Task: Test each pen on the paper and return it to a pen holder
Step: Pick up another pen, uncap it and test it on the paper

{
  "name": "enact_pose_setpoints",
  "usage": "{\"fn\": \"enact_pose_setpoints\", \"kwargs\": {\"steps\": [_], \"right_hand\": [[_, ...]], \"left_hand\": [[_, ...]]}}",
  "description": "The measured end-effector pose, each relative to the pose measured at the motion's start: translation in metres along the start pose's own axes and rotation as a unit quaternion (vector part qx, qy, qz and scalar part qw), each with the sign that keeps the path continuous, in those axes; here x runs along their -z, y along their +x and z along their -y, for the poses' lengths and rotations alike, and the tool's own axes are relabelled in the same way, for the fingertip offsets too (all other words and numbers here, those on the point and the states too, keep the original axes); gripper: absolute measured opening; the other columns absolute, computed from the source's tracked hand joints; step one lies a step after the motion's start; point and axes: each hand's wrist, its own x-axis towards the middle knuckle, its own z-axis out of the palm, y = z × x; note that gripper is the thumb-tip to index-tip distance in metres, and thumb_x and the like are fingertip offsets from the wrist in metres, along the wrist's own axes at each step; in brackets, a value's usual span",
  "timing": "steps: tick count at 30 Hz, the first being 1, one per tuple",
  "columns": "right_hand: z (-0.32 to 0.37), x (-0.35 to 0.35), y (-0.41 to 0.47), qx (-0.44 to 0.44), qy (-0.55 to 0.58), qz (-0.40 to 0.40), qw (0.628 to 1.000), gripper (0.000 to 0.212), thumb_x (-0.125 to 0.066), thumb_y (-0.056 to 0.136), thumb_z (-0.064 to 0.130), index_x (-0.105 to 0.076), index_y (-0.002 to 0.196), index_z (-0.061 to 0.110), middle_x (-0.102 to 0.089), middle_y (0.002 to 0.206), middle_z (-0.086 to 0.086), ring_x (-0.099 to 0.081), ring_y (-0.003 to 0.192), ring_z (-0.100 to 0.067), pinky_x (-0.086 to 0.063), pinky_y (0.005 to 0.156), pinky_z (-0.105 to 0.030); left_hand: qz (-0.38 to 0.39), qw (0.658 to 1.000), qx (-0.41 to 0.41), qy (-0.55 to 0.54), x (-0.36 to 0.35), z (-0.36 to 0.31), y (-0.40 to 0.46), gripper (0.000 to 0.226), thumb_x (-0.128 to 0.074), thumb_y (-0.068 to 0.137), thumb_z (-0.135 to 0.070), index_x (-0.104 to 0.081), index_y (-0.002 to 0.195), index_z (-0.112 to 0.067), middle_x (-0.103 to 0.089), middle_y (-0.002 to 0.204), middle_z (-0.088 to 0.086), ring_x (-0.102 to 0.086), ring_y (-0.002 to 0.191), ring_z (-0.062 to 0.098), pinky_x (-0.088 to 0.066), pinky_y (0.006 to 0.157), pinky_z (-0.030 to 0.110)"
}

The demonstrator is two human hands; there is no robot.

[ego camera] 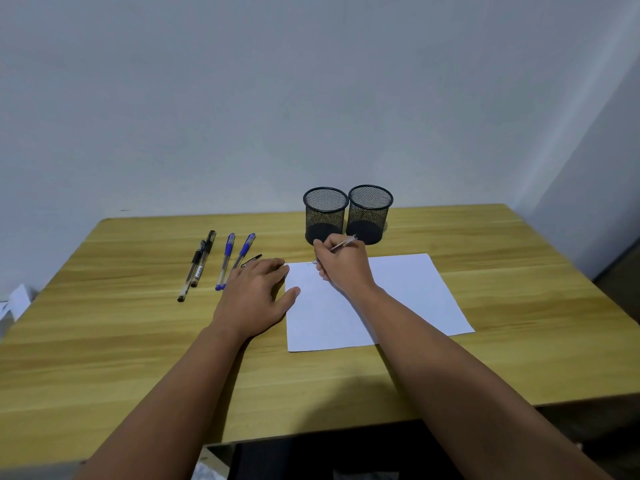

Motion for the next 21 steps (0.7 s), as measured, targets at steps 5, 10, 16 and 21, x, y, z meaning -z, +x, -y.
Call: {"fn": "enact_pose_setpoints", "kwargs": {"steps": [5,10,16,21], "right_hand": [[-0.0011,0.0003,-0.0002,0.009,-0.016,-0.001,1.000,0.038,-0.066,0.104,0.018,-0.059,0.078,-0.008,-0.065,0.068,-0.030,-0.064,0.056,-0.040,-0.052,0.050,-0.035],[-0.0023,0.0013,0.0008,0.003,-0.009,-0.017,1.000,0.039,-0.066,0.104,0.019,-0.055,0.077,-0.008,-0.064,0.070,-0.033,-0.061,0.053,-0.024,-0.051,0.048,-0.031],[-0.0054,-0.0008,0.0024,0.007,-0.017,-0.013,1.000,0.040,-0.066,0.102,0.019,-0.055,0.072,-0.005,-0.064,0.067,-0.030,-0.060,0.053,-0.028,-0.049,0.049,-0.035],[-0.0071,-0.0010,0.0037,0.010,-0.028,-0.016,0.999,0.040,-0.065,0.099,0.017,-0.051,0.065,0.002,-0.059,0.064,-0.030,-0.061,0.052,-0.035,-0.048,0.049,-0.038]], "left_hand": [[0.003,1.000,0.002,-0.005,-0.0003,0.0009,0.0003,0.065,-0.043,0.090,-0.066,-0.064,0.135,-0.025,-0.058,0.144,-0.008,-0.046,0.137,0.017,-0.037,0.110,0.047],[0.002,1.000,0.000,-0.006,-0.0012,0.0020,-0.0001,0.065,-0.043,0.091,-0.066,-0.064,0.136,-0.025,-0.058,0.144,-0.008,-0.046,0.137,0.016,-0.037,0.111,0.047],[-0.002,1.000,0.000,-0.003,-0.0017,0.0016,-0.0004,0.062,-0.046,0.091,-0.065,-0.065,0.134,-0.025,-0.059,0.143,-0.009,-0.047,0.136,0.016,-0.036,0.109,0.044],[0.005,1.000,0.003,0.003,-0.0024,0.0028,0.0006,0.062,-0.046,0.092,-0.066,-0.063,0.138,-0.026,-0.056,0.146,-0.009,-0.044,0.138,0.016,-0.035,0.112,0.045]]}}
